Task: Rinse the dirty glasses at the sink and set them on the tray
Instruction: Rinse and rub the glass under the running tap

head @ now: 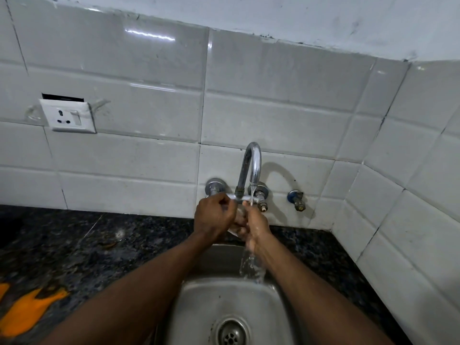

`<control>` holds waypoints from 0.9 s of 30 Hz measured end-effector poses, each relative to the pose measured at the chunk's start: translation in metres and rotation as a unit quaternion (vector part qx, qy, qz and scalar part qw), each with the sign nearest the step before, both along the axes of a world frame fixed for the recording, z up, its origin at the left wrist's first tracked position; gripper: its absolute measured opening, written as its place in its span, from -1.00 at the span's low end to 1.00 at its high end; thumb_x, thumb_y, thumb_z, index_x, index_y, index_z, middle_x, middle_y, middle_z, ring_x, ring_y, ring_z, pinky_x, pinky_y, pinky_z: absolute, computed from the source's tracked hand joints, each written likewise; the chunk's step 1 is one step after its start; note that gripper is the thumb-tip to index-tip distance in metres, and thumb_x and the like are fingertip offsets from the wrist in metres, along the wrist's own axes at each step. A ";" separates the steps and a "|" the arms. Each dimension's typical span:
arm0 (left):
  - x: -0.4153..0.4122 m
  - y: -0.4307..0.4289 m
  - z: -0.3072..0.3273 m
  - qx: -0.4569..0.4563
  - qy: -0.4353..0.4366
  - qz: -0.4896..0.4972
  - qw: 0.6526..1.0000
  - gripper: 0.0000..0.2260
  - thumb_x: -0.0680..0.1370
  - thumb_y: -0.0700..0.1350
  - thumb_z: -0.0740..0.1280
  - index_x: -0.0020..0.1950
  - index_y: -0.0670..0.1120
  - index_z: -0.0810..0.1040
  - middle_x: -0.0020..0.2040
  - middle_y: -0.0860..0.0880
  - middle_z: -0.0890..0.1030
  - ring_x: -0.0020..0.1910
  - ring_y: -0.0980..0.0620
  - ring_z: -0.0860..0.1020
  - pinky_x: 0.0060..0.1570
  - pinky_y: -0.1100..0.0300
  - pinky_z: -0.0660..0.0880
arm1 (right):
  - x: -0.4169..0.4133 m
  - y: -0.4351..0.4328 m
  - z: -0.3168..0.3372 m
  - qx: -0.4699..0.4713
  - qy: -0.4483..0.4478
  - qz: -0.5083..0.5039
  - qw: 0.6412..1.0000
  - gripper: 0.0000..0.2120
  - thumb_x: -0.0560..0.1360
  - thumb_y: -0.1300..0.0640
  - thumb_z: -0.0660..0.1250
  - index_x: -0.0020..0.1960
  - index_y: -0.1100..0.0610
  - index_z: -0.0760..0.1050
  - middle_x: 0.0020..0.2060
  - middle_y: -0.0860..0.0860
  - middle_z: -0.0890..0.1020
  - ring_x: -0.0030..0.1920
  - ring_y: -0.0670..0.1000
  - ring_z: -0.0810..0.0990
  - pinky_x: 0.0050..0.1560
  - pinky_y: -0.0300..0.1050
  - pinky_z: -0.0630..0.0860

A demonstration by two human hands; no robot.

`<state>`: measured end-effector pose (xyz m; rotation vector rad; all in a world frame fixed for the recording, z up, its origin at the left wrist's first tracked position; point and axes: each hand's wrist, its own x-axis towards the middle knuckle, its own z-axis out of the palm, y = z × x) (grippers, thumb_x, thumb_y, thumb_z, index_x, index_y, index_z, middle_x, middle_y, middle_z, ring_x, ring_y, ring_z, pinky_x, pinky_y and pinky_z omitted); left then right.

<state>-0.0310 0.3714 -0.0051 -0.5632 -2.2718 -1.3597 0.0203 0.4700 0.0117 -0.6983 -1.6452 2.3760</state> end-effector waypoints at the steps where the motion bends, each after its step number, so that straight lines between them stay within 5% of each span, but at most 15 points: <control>1: -0.002 0.001 0.003 0.002 -0.066 0.028 0.997 -0.74 0.55 0.02 0.27 -0.22 -0.09 0.61 -0.30 -0.01 0.63 -0.29 0.02 0.58 -0.25 0.17 0.49 | 0.000 -0.003 0.000 0.066 0.009 -0.007 0.998 -0.72 0.62 0.00 0.24 -0.16 0.14 0.54 -0.51 -0.04 0.53 -0.57 -0.11 0.45 -0.57 -0.26 0.36; 3: -0.005 0.004 0.008 0.050 -0.214 0.065 0.973 -0.64 0.57 0.09 0.22 -0.18 -0.13 0.63 -0.26 -0.08 0.66 -0.26 -0.06 0.63 -0.18 0.06 0.59 | -0.002 -0.005 0.001 0.263 0.050 -0.034 0.963 -0.68 0.60 0.00 0.27 -0.26 0.14 0.55 -0.49 -0.04 0.55 -0.53 -0.12 0.49 -0.50 -0.25 0.38; 5: -0.003 0.003 0.015 0.143 -0.353 0.070 0.922 -0.62 0.58 0.13 0.22 -0.07 -0.17 0.61 -0.20 -0.11 0.65 -0.24 -0.06 0.62 -0.22 0.05 0.61 | -0.004 -0.002 -0.002 0.457 0.132 -0.031 0.879 -0.64 0.60 0.00 0.28 -0.32 0.11 0.56 -0.46 -0.01 0.58 -0.46 -0.08 0.52 -0.42 -0.20 0.42; 8: 0.001 -0.001 0.019 0.260 -0.473 -0.014 0.842 -0.63 0.64 0.11 0.17 0.04 -0.17 0.59 -0.16 -0.14 0.64 -0.23 -0.07 0.59 -0.32 0.13 0.50 | 0.000 0.002 -0.006 0.582 0.227 -0.002 0.781 -0.66 0.58 -0.08 0.28 -0.19 0.12 0.65 -0.34 0.00 0.68 -0.34 -0.08 0.60 -0.26 -0.22 0.49; 12: 0.001 0.000 0.018 0.269 -0.499 -0.059 0.822 -0.51 0.65 0.20 0.11 0.09 -0.18 0.60 -0.13 -0.17 0.68 -0.19 -0.09 0.61 -0.29 0.11 0.51 | -0.004 0.005 -0.012 0.619 0.213 -0.046 0.754 -0.52 0.55 -0.22 0.17 -0.28 0.10 0.63 -0.38 -0.04 0.66 -0.34 -0.09 0.56 0.03 -0.18 0.33; 14: 0.003 0.001 0.016 0.296 -0.533 -0.100 0.787 -0.39 0.62 0.32 0.07 0.07 -0.20 0.59 -0.21 -0.17 0.68 -0.27 -0.05 0.60 -0.36 0.16 0.49 | -0.010 0.010 -0.008 0.592 0.198 -0.028 0.781 -0.49 0.53 -0.21 0.18 -0.38 0.12 0.56 -0.48 -0.05 0.59 -0.43 -0.06 0.53 -0.03 -0.10 0.40; 16: 0.010 0.001 0.015 0.298 -0.567 -0.120 0.758 -0.35 0.62 0.34 0.02 0.01 -0.22 0.57 -0.34 -0.15 0.65 -0.40 -0.03 0.58 -0.41 0.19 0.49 | -0.014 0.020 -0.003 0.612 0.222 -0.015 0.759 -0.52 0.52 -0.14 0.20 -0.45 0.12 0.50 -0.55 -0.05 0.53 -0.50 -0.02 0.49 -0.15 -0.02 0.48; 19: 0.009 0.000 0.003 0.234 -0.593 -0.089 0.766 -0.35 0.63 0.28 0.02 0.21 -0.28 0.54 -0.04 -0.26 0.65 -0.06 -0.18 0.61 -0.08 0.00 0.57 | -0.014 0.036 0.007 0.791 0.214 0.004 0.573 -0.58 0.55 -0.04 0.18 -0.40 0.10 0.54 -0.47 0.00 0.60 -0.39 0.05 0.56 0.03 0.00 0.45; 20: 0.009 -0.001 0.000 0.225 -0.601 -0.085 0.762 -0.36 0.63 0.25 0.03 0.28 -0.29 0.50 0.09 -0.28 0.63 0.06 -0.23 0.59 -0.02 -0.03 0.54 | -0.015 0.040 0.009 0.817 0.193 0.031 0.542 -0.58 0.57 -0.03 0.17 -0.37 0.10 0.56 -0.43 0.01 0.62 -0.35 0.07 0.57 0.10 0.00 0.42; 21: 0.009 -0.003 -0.002 0.224 -0.604 -0.086 0.760 -0.38 0.64 0.23 0.04 0.33 -0.29 0.46 0.18 -0.30 0.60 0.15 -0.27 0.56 0.01 -0.05 0.51 | -0.015 0.043 0.011 0.817 0.193 0.051 0.541 -0.59 0.57 -0.01 0.19 -0.38 0.10 0.55 -0.44 0.01 0.61 -0.36 0.06 0.56 0.11 0.00 0.42; 24: 0.011 -0.001 -0.008 0.240 -0.605 -0.092 0.753 -0.42 0.63 0.22 0.06 0.30 -0.27 0.48 0.20 -0.30 0.59 0.17 -0.27 0.56 0.02 -0.06 0.52 | -0.014 0.047 0.012 0.758 0.221 0.058 0.611 -0.58 0.56 0.06 0.28 -0.47 0.08 0.43 -0.56 -0.09 0.43 -0.50 -0.02 0.42 -0.07 -0.05 0.45; 27: 0.020 0.009 -0.004 0.309 -0.580 -0.136 0.742 -0.51 0.62 0.20 0.12 0.10 -0.20 0.58 -0.06 -0.21 0.67 -0.16 -0.14 0.61 -0.27 0.09 0.56 | -0.004 0.033 0.004 0.611 0.179 0.031 0.770 -0.64 0.58 0.07 0.31 -0.36 0.16 0.57 -0.50 -0.06 0.56 -0.46 -0.06 0.54 -0.16 -0.09 0.51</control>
